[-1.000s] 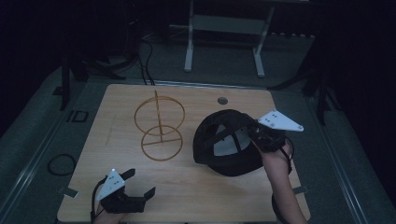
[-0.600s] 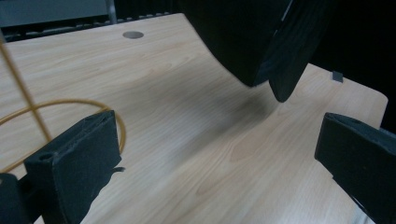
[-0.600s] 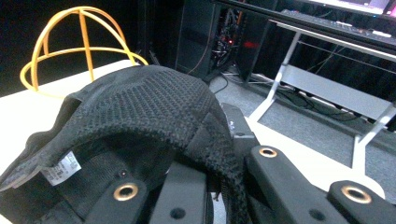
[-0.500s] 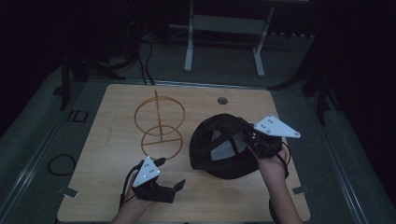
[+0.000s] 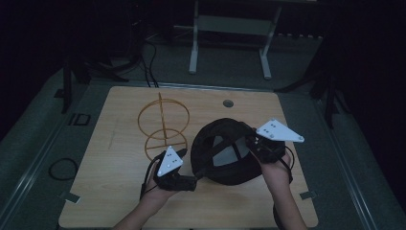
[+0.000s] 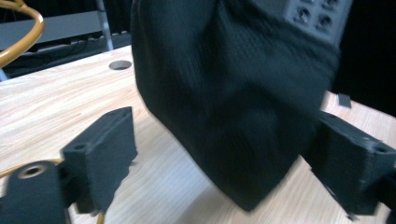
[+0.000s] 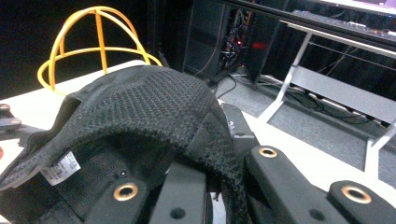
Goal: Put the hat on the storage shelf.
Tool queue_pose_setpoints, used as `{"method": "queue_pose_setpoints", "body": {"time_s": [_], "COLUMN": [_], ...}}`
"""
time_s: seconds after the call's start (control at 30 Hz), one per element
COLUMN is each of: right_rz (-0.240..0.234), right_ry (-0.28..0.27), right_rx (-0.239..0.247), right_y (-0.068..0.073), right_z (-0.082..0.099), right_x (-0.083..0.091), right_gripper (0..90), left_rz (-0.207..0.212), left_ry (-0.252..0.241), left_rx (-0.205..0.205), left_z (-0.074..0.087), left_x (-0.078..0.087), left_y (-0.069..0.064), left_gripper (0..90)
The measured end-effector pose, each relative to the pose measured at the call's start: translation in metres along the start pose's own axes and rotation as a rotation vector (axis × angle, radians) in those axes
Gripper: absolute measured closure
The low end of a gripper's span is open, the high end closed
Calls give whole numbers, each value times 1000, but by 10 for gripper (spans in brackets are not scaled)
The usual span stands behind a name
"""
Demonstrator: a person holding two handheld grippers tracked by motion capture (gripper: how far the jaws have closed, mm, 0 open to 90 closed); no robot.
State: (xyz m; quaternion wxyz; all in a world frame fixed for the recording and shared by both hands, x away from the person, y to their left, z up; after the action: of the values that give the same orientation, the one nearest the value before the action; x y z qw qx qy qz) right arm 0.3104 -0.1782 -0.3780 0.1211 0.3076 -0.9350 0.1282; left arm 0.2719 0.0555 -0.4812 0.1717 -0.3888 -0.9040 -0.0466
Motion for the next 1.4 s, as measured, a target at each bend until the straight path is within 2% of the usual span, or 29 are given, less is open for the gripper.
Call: {"method": "queue_pose_setpoints", "body": {"time_s": [0.07, 0.13, 0.17, 0.3, 0.33, 0.6, 0.87, 0.9, 1.13, 1.27, 1.3, 1.4], "right_rz": [-1, -7, -6, -9, -12, -22, -44, -46, -46, -63, -79, -79], "right_ry": [-3, -8, -9, -12, -13, 2, -2, -8, -11, -9, 0, 4], "right_rx": [2, 0, 2, 9, 7, 4, -10, -22, -60, -75, -75, -72], "right_y": [1, 2, 2, 3, 3, 5, 10, 9, 8, 7, 7, 8], "right_z": [-1, -1, -2, -2, -1, 7, 16, 20, 36, 43, 47, 52], "right_x": [1, 2, 3, 6, 7, 8, 11, 14, 21, 24, 27, 32], "right_gripper": [883, 883, 883, 883, 883, 882, 880, 877, 856, 787, 733, 674], "left_rz": [-15, -7, -26, -26, -38, -79, -121, -127, -109, -106, -108, -113], "left_ry": [-2, -6, -6, -12, -7, 36, 18, 2, -21, -30, -42, -52], "left_rx": [-2, 1, 0, 7, 6, -10, -30, -24, -25, -31, -33, -37], "left_z": [-3, -5, -6, -10, -11, -14, -18, -23, -37, -44, -50, -55], "left_x": [-5, -7, -11, -16, -17, -24, -20, -17, -14, -13, -12, -12], "left_y": [0, 0, 0, 1, 1, 0, 1, 2, 0, -2, -3, -4], "left_gripper": [154, 215, 233, 466, 529, 860, 887, 889, 891, 891, 892, 892]}}
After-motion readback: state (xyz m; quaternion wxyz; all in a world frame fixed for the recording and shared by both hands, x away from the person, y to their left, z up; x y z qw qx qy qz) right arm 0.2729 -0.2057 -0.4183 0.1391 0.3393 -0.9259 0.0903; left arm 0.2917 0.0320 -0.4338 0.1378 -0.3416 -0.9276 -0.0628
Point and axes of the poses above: each handheld gripper's, and its own axes: x roughly backward along the jaws, z roughly out of its underside, y roughly to its left, the point moved 3 cm from there along -x, roughly forward along the jaws
